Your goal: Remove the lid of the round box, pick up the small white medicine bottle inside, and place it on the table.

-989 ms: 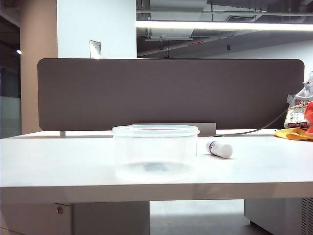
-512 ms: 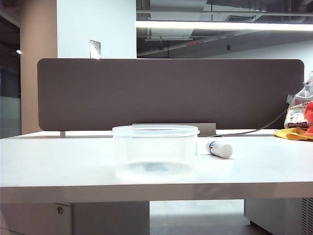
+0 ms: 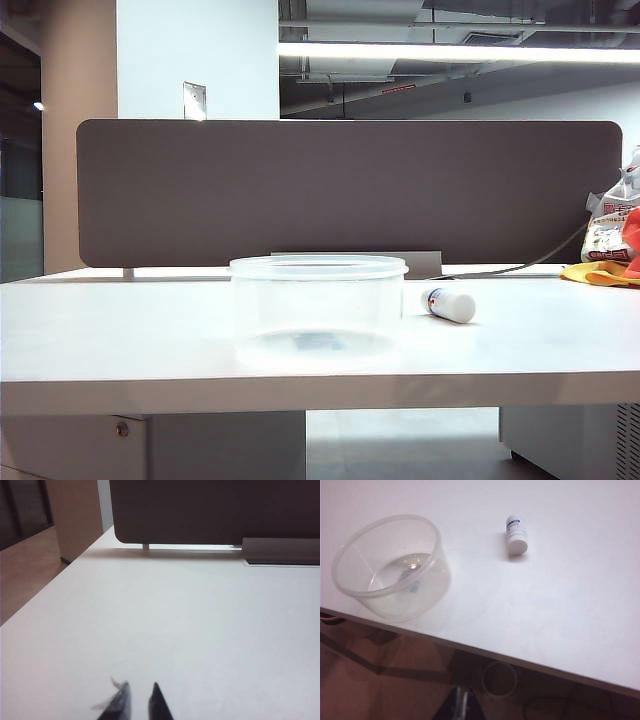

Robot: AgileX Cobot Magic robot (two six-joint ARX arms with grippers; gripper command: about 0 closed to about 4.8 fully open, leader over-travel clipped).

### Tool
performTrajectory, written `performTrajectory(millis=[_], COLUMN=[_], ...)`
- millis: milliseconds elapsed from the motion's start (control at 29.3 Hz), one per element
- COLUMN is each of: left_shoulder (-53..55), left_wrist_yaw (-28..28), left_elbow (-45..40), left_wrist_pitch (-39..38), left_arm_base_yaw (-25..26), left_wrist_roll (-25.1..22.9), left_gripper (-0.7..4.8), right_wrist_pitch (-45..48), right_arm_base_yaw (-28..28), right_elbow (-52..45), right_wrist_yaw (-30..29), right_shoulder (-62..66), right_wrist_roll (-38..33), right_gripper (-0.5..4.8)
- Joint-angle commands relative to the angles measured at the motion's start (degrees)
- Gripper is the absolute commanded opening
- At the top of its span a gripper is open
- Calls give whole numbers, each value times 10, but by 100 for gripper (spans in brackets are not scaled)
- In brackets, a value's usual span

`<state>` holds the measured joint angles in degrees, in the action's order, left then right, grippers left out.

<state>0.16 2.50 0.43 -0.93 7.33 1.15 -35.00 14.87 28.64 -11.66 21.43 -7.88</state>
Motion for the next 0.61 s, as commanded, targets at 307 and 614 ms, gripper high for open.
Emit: performTrajectory(millis=[307, 614], left_shoulder=[0, 0], left_wrist_yaw=[3, 2], left_elbow=[0, 0], left_wrist_pitch=[5, 5], left_arm_base_yaw=[0, 0], left_wrist_roll=[2, 2], left_gripper=[57, 57], right_wrist_pitch=[202, 353], right_arm_base_yaw=[-69, -155], right_elbow=[-63, -199], right_wrist_yaw=[27, 45], right_shoulder=[-55, -200], right_wrist_roll=[59, 21], right_gripper=[21, 21])
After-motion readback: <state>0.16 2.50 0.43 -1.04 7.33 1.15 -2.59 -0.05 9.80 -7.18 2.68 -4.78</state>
